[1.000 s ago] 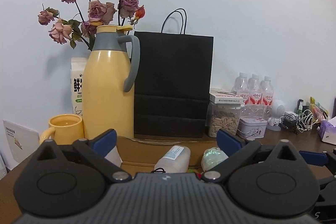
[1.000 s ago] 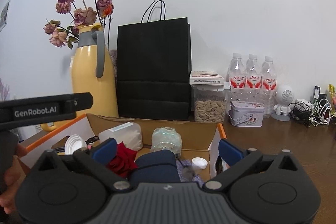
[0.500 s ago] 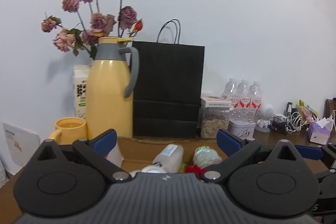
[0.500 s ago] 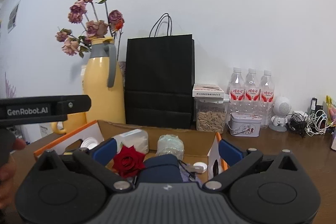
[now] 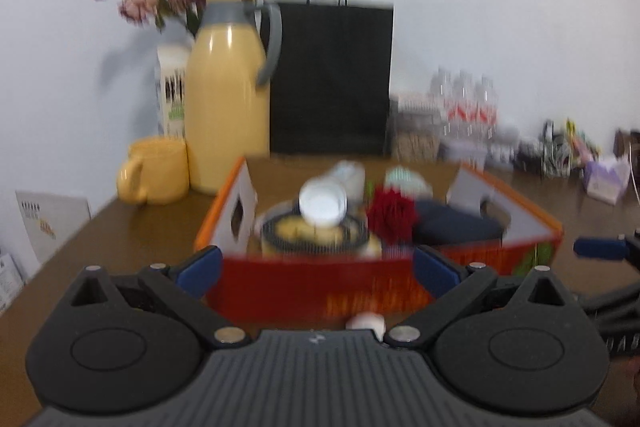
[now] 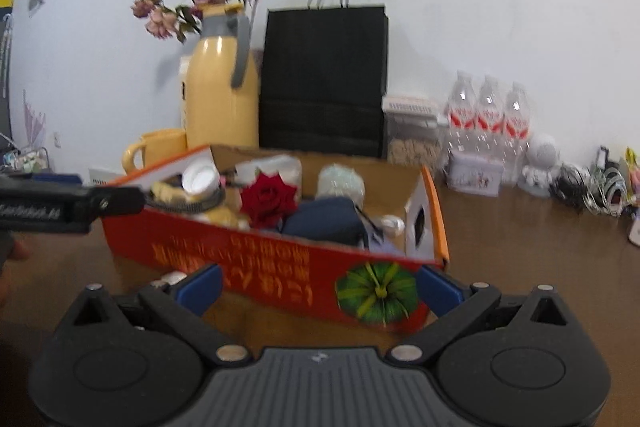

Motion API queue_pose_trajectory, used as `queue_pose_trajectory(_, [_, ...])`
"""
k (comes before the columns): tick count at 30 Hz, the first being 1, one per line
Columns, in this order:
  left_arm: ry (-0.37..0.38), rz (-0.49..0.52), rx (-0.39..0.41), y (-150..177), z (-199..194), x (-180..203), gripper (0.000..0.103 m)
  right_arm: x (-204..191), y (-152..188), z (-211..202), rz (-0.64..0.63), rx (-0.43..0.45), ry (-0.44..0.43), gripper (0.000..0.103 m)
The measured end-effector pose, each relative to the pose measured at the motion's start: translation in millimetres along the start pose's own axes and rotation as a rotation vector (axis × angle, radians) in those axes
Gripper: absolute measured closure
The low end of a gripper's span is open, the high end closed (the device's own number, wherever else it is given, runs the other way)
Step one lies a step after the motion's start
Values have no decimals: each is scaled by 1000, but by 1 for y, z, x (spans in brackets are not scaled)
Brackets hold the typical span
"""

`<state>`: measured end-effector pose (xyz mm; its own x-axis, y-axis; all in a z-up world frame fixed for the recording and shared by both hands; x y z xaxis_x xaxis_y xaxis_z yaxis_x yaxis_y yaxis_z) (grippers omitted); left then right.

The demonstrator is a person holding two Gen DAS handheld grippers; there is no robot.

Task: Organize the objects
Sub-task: 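Withdraw both grippers from the box toward the remaining white caps, then grasp a white cap with the left gripper while the right gripper grasps another white cap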

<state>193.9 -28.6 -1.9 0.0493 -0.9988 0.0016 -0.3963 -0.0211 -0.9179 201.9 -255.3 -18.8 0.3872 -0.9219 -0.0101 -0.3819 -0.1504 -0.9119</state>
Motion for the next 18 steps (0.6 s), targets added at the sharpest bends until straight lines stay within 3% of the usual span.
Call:
queue_pose_trajectory(6, [79,50,-167,28,8,8,0,7,11,4,33,-46,26,0])
queue_pose_trajectory(10, [92,92,-206,36,11,16,4,6,12,7,28,-58,26,0])
queue_pose_trajectory(14, [85,94,-236,39,16,19,19,5,13,10,28,-72,23,0])
queue_pose_trajectory(17, [78,110,-260,42,21,22,37,5,13,13,29,-83,15,0])
queue_pose_trajectory(18, [76,121,-255,41,21,24,49,5,14,14,29,-87,13,0])
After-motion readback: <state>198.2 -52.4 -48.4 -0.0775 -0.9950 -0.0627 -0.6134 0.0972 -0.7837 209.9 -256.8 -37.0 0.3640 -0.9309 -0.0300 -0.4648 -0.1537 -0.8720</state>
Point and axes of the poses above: each gripper's, at about its wrist camera, not at the fingertips, and z roughly the way its jaws point, x to its right, y to its underside, the point moved 2 cm from there along z, roughly the way its jaws point, and after that the axes turned 5 degrees about -y, right-handed, at the moved point
